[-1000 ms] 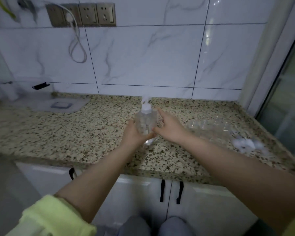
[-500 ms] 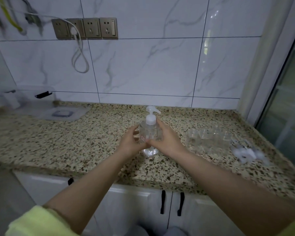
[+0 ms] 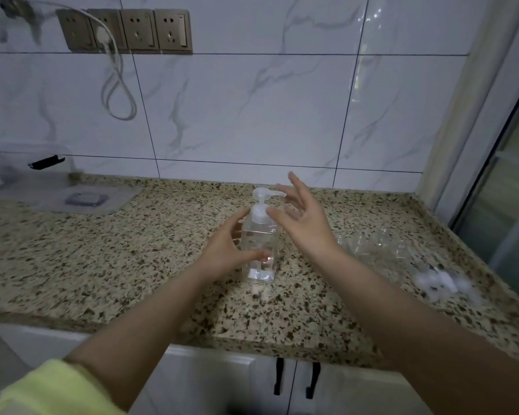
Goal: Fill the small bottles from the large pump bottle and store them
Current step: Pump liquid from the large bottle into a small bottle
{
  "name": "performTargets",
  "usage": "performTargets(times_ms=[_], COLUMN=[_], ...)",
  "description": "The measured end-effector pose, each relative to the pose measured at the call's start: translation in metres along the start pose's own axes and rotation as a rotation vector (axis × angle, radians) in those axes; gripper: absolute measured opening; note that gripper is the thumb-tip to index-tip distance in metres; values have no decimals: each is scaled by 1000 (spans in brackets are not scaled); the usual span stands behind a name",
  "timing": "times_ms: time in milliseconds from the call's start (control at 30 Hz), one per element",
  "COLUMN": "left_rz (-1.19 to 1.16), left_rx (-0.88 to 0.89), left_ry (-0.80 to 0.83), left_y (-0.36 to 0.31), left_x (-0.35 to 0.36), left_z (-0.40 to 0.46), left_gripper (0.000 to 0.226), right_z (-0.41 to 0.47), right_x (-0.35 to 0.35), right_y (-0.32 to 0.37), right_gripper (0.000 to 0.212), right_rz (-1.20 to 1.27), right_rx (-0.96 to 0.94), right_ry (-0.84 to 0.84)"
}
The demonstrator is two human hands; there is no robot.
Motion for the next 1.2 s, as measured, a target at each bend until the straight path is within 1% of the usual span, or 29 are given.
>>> performTargets(times_ms=[67,100,167,233,300,367,467,533,567,633,700,767,867,1033,1100,1200], left_rz=[24,28,31,45,58,60,33,21,24,35,49,61,70,82,92,102], left_rx=[-6,-3,8,15,10,-3,-14,-11,-3,10,19,24,24,13,10,3], left_ry=[-9,-30,-61,-60,-31,6,38,21,8,5,15,18,20,37,58,92], left_y=[-2,-3,-6,-7,-6,-4,1,4,3,1,1,0,0,-3,-6,-9], left_x=[5,6,7,8,6,5,8,11,10,10,9,9,9,10,11,10], left_z=[2,2,2,2,6,9,11,11,11,11,13,13,12,10,9,8], left_gripper=[89,84,80,78,78,79,78,76,76,78,77,73,71,71,71,76], right_z=[5,7,9,8,4,-1,-3,-1,2,7,2,-6,-20,-27,-28,-35], right_x=[-1,-2,-3,-3,-4,-19,-68,-95,-102,-104,-101,-97,-84,-72,-64,-43], right_y=[7,8,9,9,9,10,22,31,31,18,0,-12,-22,-29,-24,-14], right_gripper=[60,50,41,41,47,54,59,62,63,67,81,92,94,79,74,65], right_rz=[-3,-12,-29,-39,-48,-95,-329,-507,-585,-750,-912,-1022,-1148,-1344,-1356,-1363], right_rx=[-40,-52,-68,-75,-69,-81,-159,-208,-202,-100,-14,2,-10,-106,-173,-343], right_ry=[-37,-56,-85,-67,-34,-55,-184,-186,-133,94,315,424,528,591,608,645])
Point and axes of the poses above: each hand's wrist, its own z-axis towards the middle knuckle, its own x-axis out of the palm, y = z × x, the point moved 9 cm from there along z, towards the middle knuckle, and after that the axes turned 10 degrees about -x, right-handed, at the moved point
